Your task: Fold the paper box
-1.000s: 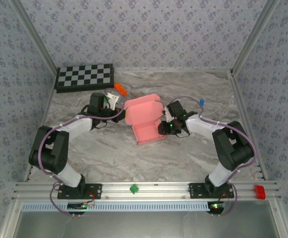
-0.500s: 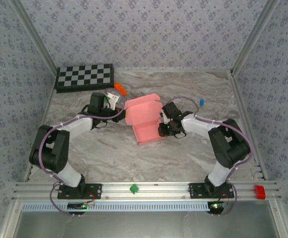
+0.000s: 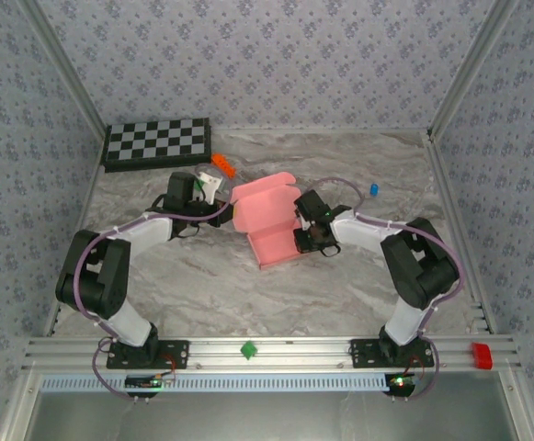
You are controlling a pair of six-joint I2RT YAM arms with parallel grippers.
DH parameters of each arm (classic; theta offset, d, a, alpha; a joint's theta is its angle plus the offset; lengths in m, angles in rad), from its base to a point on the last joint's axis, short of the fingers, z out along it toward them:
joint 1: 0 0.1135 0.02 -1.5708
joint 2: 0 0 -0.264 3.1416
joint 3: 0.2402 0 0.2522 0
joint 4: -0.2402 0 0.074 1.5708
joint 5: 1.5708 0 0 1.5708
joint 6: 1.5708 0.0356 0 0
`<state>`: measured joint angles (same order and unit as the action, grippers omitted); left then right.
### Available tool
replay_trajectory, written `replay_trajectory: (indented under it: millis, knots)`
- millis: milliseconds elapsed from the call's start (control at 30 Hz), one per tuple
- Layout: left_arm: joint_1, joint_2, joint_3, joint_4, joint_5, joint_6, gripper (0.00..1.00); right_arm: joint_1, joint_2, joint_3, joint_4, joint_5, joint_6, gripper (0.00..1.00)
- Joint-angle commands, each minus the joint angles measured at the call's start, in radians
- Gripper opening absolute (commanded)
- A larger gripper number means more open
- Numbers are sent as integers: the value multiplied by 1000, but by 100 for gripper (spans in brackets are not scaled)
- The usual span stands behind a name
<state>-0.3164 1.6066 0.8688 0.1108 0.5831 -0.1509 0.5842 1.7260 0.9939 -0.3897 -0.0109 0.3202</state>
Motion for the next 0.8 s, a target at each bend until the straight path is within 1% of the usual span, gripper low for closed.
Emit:
replay_trajectory:
  millis: [0,367,767]
  knots:
    - [-7,12,19,6,14,-1,0,15,24,28,-46,64,-3,20]
    - [-7,13,27,6,12,2,0,38,42,50,-108,182,20,14]
    - [-5,21,42,-4,12,5,0,70,91,105,-206,331,54,11]
